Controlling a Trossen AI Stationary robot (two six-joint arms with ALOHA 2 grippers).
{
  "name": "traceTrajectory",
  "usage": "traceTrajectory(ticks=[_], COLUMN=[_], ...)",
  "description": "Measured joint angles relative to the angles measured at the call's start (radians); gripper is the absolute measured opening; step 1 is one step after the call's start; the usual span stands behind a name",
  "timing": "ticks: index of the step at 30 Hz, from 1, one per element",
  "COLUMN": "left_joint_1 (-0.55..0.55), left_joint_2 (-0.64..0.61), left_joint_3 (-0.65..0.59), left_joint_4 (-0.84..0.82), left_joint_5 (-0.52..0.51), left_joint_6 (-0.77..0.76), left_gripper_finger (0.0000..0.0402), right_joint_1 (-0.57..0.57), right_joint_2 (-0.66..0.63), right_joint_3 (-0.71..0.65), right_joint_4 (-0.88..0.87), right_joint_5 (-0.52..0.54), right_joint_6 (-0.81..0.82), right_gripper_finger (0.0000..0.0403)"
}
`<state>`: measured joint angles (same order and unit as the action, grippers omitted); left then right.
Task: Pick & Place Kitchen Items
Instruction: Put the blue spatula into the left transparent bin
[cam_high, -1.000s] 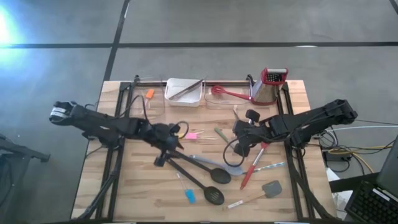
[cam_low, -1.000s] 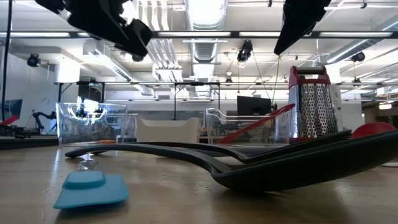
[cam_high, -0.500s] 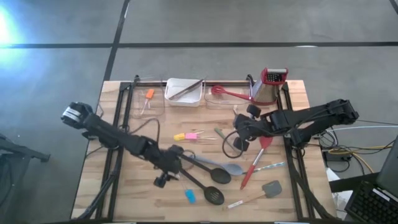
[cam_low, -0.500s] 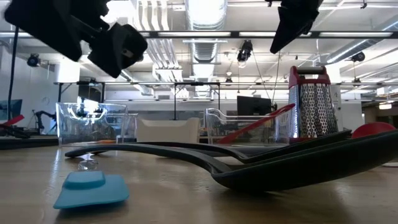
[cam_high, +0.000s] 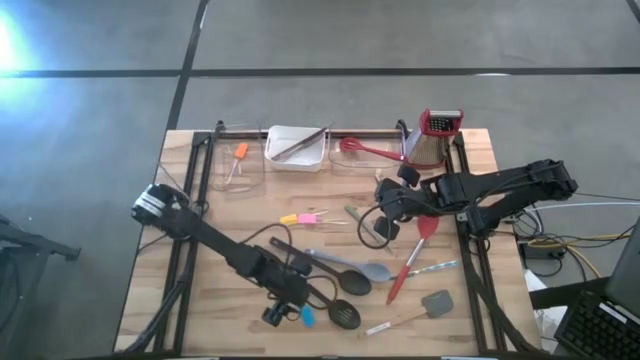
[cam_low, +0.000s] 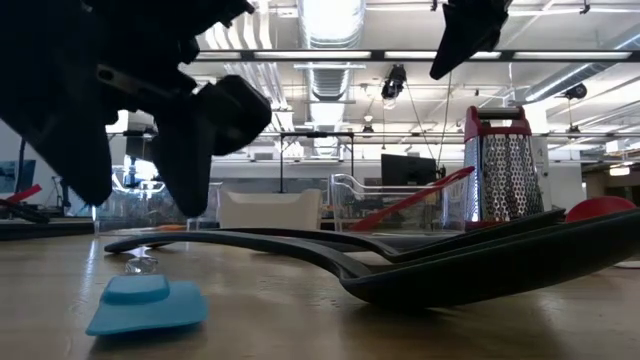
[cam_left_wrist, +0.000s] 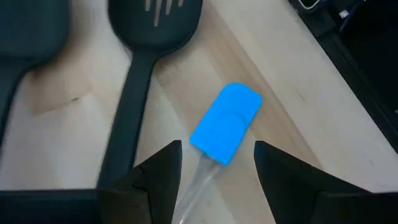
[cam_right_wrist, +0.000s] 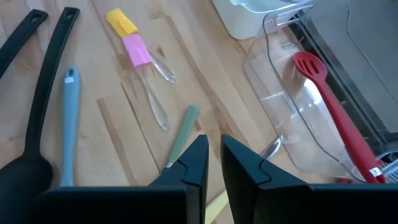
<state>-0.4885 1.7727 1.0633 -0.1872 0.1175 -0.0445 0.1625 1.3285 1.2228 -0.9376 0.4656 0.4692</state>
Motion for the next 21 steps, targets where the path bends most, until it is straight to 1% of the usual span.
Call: traceTrajectory(ticks=[3,8,15,21], left_joint_1=[0.0,0.0,-0.006,-0.03], left_joint_2=[0.03,0.057,0.103,0.145], left_joint_3=[0.021,0.027,0.026,0.028], left_joint_4=[-0.003,-0.011,-0.022,-0.013], left_joint_5=[0.025,0.027,0.006,-0.052], left_joint_6=[-0.007,0.003,0.071,0.137], left_gripper_finger=[0.0206,0.0206,0.0204,0.0197], right_joint_1=[0.0,0.0,0.0,0.0], right_joint_2=[0.0,0.0,0.0,0.0], right_joint_3=[0.0,0.0,0.0,0.0], right_joint_4=[0.0,0.0,0.0,0.001], right_joint_5=[-0.003,-0.003,-0.003,-0.002], right_joint_6=[0.001,-0.004,-0.005,-0.005], right_gripper_finger=[0.0038,0.0038,0.0038,0.0038])
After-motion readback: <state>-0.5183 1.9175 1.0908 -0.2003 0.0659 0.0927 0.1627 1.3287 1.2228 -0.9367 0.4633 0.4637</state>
